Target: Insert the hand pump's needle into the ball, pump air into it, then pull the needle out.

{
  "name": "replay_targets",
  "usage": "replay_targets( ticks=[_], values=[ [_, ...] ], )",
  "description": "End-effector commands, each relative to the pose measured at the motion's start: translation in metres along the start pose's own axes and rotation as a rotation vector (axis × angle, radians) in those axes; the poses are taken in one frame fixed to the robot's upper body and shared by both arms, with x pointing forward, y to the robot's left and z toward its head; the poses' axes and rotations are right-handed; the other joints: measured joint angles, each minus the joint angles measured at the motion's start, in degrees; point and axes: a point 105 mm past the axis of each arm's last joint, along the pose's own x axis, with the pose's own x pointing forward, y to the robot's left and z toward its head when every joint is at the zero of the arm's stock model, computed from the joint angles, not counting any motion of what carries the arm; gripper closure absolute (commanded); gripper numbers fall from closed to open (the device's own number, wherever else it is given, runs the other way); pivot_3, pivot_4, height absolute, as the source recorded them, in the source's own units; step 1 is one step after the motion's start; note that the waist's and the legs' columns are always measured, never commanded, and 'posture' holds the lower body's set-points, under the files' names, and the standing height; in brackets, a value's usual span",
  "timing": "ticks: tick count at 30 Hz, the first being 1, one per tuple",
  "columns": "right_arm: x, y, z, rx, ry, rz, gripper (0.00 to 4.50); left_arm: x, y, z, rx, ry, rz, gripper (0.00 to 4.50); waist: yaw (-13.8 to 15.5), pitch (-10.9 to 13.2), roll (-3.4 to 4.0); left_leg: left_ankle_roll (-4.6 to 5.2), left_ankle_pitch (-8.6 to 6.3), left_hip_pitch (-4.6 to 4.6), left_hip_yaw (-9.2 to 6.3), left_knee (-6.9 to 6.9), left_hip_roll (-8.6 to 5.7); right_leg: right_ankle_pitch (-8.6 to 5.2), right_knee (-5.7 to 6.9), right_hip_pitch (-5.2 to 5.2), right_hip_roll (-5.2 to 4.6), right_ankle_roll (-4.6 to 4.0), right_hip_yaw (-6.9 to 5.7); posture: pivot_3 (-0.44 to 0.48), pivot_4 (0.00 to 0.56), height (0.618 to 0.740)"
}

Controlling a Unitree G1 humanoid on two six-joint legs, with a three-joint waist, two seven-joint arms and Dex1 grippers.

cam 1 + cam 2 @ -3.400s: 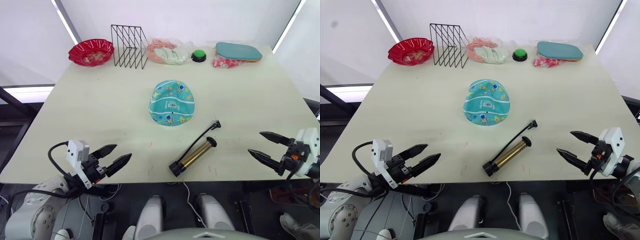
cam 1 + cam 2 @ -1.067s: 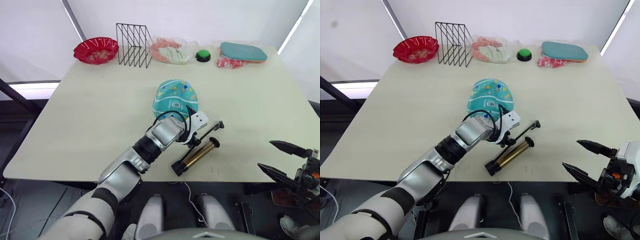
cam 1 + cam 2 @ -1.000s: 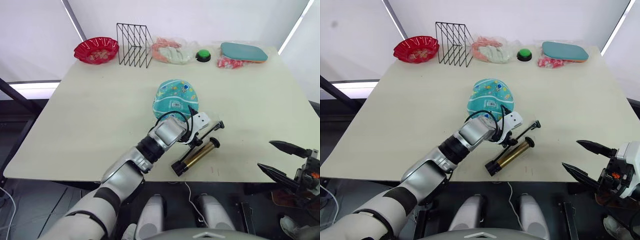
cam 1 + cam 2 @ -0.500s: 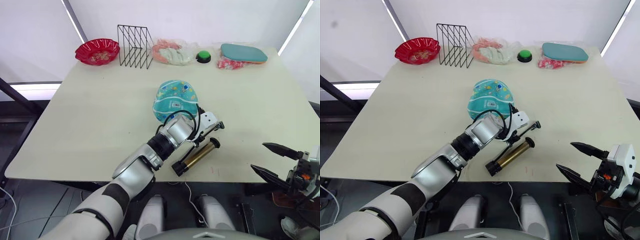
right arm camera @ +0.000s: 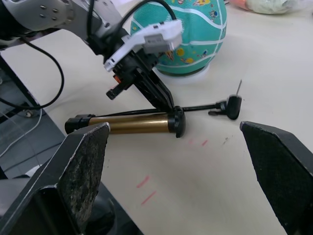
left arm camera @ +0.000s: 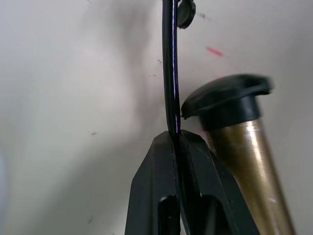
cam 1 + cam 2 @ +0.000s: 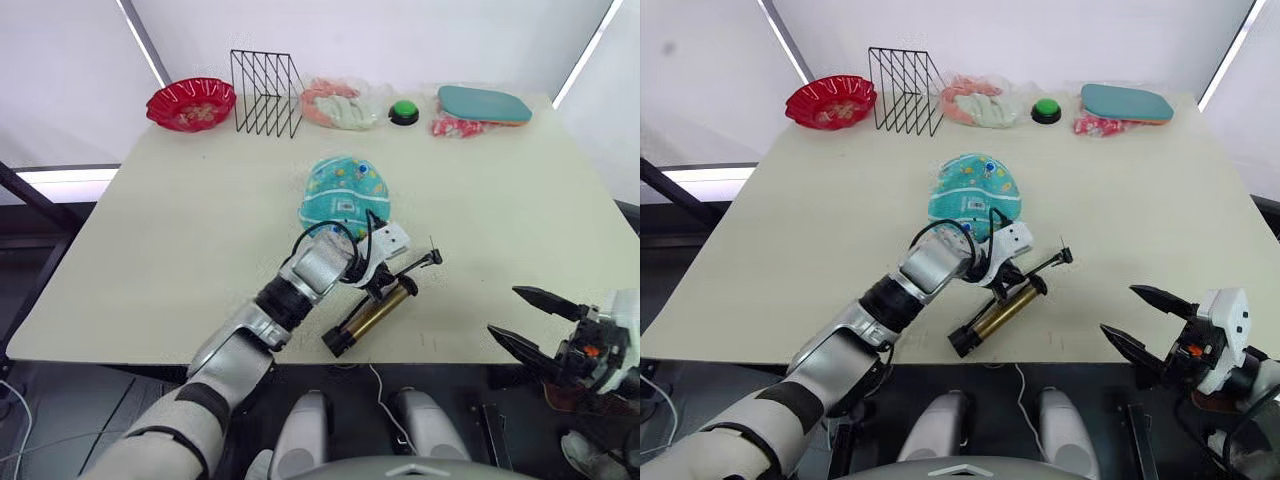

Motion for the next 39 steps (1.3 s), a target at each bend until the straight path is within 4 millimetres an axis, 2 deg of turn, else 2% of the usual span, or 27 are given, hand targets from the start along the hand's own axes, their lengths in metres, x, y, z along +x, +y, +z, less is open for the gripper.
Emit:
replay_targets(
  ticks=[1, 4, 10, 12, 14, 17, 20, 29, 35, 39],
  values=[
    [0.008, 0.0, 0.009, 0.018, -0.033, -0.034, 0.0, -0.025, -0.011, 0.024, 0.062, -0.153, -0.04, 4.46, 0.06, 0.0, 0.01, 0.0, 0.0, 0.0, 0.0, -0.02, 0.0, 0.0, 0.0, 0.0, -0.01, -0.01, 0.01, 0.0, 0.15, 0.74],
    [0.015, 0.0, 0.011, 0.034, -0.037, -0.054, 0.0, -0.042, -0.016, 0.027, 0.083, -0.231, -0.058, 4.46, 0.14, 0.0, 0.05, 0.0, 0.0, 0.02, -0.04, -0.03, 0.02, 0.0, 0.02, 0.0, 0.01, -0.01, -0.02, 0.0, 0.15, 0.74],
    [0.035, 0.002, 0.03, 0.098, -0.095, -0.077, 0.0, -0.065, -0.023, 0.029, 0.103, -0.405, -0.083, 4.46, -0.05, 0.0, 0.06, 0.0, 0.0, 0.02, -0.05, -0.01, 0.02, 0.0, 0.03, 0.0, 0.01, -0.01, -0.03, 0.0, 0.15, 0.74],
    [0.046, 0.011, 0.04, 0.202, -0.121, 0.014, 0.0, -0.077, -0.025, 0.026, 0.088, -0.495, -0.091, 4.46, -0.44, 0.01, 0.07, 0.0, 0.0, 0.05, 0.03, -0.03, 0.05, 0.0, 0.03, 0.0, 0.02, -0.01, 0.04, 0.0, 0.15, 0.74],
    [0.052, 0.013, 0.045, 0.218, -0.116, 0.045, 0.0, -0.083, -0.022, 0.021, 0.048, -0.536, -0.087, 4.46, -0.3, 0.01, 0.06, 0.0, 0.0, 0.05, 0.01, -0.03, 0.09, 0.01, 0.05, 0.0, 0.03, -0.03, 0.01, 0.0, 0.15, 0.74],
    [0.06, 0.007, 0.05, 0.277, -0.103, 0.062, 0.0, -0.088, -0.016, 0.015, 0.038, -0.563, -0.064, 4.46, 0.19, 0.01, 0.05, 0.0, 0.0, 0.03, -0.06, 0.0, 0.07, 0.01, 0.05, 0.0, 0.05, -0.03, -0.05, 0.0, 0.15, 0.74],
    [0.071, 0.01, 0.058, 0.288, -0.084, 0.122, 0.0, -0.09, -0.016, 0.007, 0.084, -0.554, -0.04, 4.46, 0.13, 0.01, 0.05, 0.01, 0.0, -0.01, 0.0, 0.04, 0.03, 0.01, 0.0, 0.01, 0.01, -0.02, 0.0, 0.0, 0.15, 0.74],
    [0.112, 0.0, 0.065, 0.24, -0.006, 0.147, 0.0, -0.09, -0.019, -0.003, 0.068, -0.585, -0.037, 4.46, -0.01, 0.04, 0.04, 0.08, -0.04, -0.02, 0.0, 0.04, 0.03, 0.02, 0.01, 0.0, 0.02, -0.02, -0.01, 0.0, 0.15, 0.74],
    [0.124, 0.0, 0.071, 0.224, -0.03, 0.156, 0.0, -0.092, -0.02, -0.005, 0.063, -0.592, -0.034, 4.46, 0.14, 0.04, 0.04, 0.08, -0.05, -0.04, -0.05, 0.03, 0.05, 0.02, 0.02, -0.02, 0.03, -0.02, -0.06, 0.0, 0.15, 0.74],
    [0.133, 0.004, 0.077, 0.232, -0.066, 0.184, 1.12, -0.094, -0.018, -0.006, 0.059, -0.595, -0.017, 4.5, -0.05, 0.04, 0.04, 0.08, -0.05, -0.04, 0.0, 0.04, 0.04, 0.02, 0.01, -0.02, 0.02, -0.01, -0.02, 0.0, 0.15, 0.74]
  ],
)
